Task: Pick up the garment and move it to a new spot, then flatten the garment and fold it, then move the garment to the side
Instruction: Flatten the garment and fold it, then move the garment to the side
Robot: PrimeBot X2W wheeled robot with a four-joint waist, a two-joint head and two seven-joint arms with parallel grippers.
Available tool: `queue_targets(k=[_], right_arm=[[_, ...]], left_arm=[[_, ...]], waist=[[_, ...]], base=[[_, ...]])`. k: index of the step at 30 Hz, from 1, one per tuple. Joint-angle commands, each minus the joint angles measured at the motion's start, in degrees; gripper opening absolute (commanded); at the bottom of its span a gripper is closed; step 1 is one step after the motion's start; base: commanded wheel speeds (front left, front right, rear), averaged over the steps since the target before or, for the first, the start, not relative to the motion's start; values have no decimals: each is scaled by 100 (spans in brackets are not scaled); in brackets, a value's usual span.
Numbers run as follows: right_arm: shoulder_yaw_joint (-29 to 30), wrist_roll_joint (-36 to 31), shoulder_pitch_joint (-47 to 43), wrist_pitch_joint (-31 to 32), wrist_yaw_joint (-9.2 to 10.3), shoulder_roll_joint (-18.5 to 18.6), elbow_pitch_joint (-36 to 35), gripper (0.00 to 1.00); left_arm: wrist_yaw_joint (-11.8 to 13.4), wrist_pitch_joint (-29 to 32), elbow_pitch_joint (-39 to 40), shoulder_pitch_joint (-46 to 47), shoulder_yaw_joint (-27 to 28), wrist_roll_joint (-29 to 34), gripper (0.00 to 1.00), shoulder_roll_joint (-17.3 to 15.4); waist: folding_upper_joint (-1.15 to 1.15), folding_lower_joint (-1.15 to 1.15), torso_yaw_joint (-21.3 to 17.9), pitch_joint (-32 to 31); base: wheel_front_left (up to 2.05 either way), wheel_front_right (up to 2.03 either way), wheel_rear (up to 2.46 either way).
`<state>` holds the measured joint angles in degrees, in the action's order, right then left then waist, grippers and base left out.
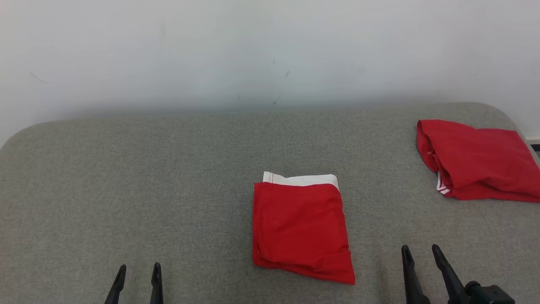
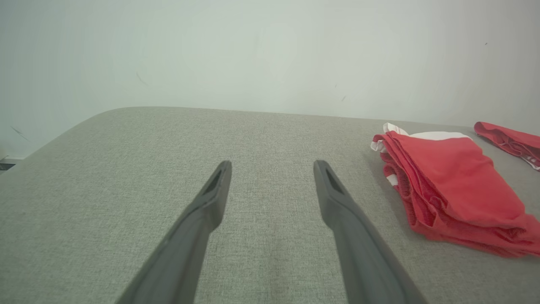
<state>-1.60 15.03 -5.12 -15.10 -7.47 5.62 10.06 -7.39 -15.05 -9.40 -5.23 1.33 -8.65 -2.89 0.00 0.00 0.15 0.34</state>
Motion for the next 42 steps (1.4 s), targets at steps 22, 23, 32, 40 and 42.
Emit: queue_targets(k=[22,23,32,40,42], right_arm=[[-49,39,-1,-2,1,42,37,100],[-50,41,-2,-2,1,46,44,100],[-240,94,208,-2,1,41,324,100],[-775,117,995,-2,1,141,1468,100],[-907,152,1281,-1,1,171,1896,100]], left_arm=[[2,-14,-25,24,-32,50,100,4],[2,-14,-30,23,-38,47,100,3],[-4,-14,-119,23,-128,32,100,4],[-3,-14,-177,41,-272,86,100,4],[-4,-14,-182,26,-323,101,100,4]], waist=[[0,0,27,-23],[0,0,31,-26],[0,0,115,-95],[0,0,279,-130],[0,0,332,-132]], base=[[0,0,0],[0,0,0],[0,0,0],[0,0,0],[0,0,0]])
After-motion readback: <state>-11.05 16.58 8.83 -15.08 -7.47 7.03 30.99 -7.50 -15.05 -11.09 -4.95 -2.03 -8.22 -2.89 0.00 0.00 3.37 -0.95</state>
